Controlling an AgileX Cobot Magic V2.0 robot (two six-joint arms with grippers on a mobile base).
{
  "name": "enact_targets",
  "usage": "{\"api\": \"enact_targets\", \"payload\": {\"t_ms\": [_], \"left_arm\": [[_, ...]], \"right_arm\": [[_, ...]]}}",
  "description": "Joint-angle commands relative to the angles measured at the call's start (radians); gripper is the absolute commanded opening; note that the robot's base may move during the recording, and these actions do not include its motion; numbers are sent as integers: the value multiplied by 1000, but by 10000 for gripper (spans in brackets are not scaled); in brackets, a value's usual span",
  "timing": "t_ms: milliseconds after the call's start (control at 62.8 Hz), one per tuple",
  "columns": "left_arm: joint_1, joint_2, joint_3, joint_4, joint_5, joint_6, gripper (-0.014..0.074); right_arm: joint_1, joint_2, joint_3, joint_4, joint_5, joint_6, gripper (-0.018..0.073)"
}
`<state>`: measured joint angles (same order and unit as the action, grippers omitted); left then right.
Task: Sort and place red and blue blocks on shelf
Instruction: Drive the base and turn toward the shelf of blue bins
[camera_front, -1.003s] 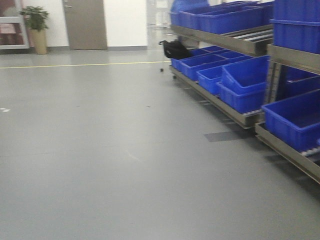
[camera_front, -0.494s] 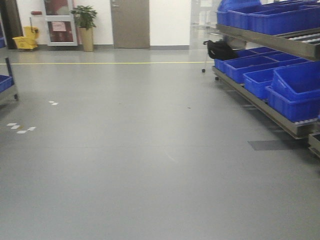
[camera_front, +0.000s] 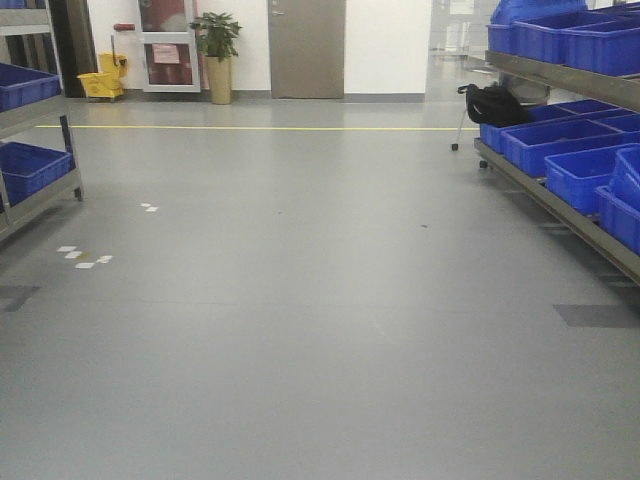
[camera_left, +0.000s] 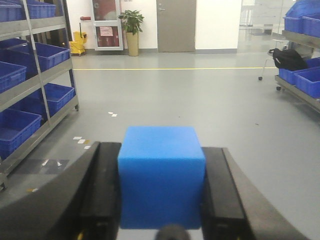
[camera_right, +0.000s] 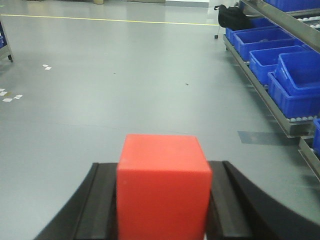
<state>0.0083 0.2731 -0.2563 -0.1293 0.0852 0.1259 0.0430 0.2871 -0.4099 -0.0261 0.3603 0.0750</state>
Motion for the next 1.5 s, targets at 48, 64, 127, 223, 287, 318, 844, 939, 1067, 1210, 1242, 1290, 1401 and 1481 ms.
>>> {"api": "enact_targets", "payload": {"t_ms": [48,64,127,223,287,318,844,939,1067,1210,1242,1290,1401,1481], "left_arm": [[-1,8,-36,-4,-85,-1,125],[-1,8,-36,-4,-85,-1,125],[-1,8,-36,-4,-85,-1,125],[-1,8,-36,-4,-85,-1,125],[-1,8,-36,-4,-85,-1,125],[-1,8,-36,-4,-85,-1,125],[-1,8,-36,-4,-85,-1,125],[-1,8,-36,-4,-85,-1,125],[-1,8,-36,-4,-85,-1,125],[-1,8,-36,-4,-85,-1,125],[-1,8,-36,-4,-85,-1,125],[-1,8,-36,-4,-85,-1,125],[-1,8,-36,-4,-85,-1,125],[-1,8,-36,-4,-85,-1,125]], "right_arm": [[-7,7,-26,-6,-84,-2,57],[-7,7,-26,-6,-84,-2,57],[-7,7,-26,-6,-84,-2,57],[-7,7,-26,-6,-84,-2,57],[-7,7,-26,-6,-84,-2,57],[-7,7,-26,-6,-84,-2,57],[-7,7,-26,-6,-84,-2,57],[-7,7,-26,-6,-84,-2,57],[-7,7,-26,-6,-84,-2,57],[-7,7,-26,-6,-83,-2,57],[-7,7,-26,-6,-84,-2,57],[-7,7,-26,-6,-84,-2,57],[-7,7,-26,-6,-84,-2,57],[-7,7,-26,-6,-84,-2,57]]}}
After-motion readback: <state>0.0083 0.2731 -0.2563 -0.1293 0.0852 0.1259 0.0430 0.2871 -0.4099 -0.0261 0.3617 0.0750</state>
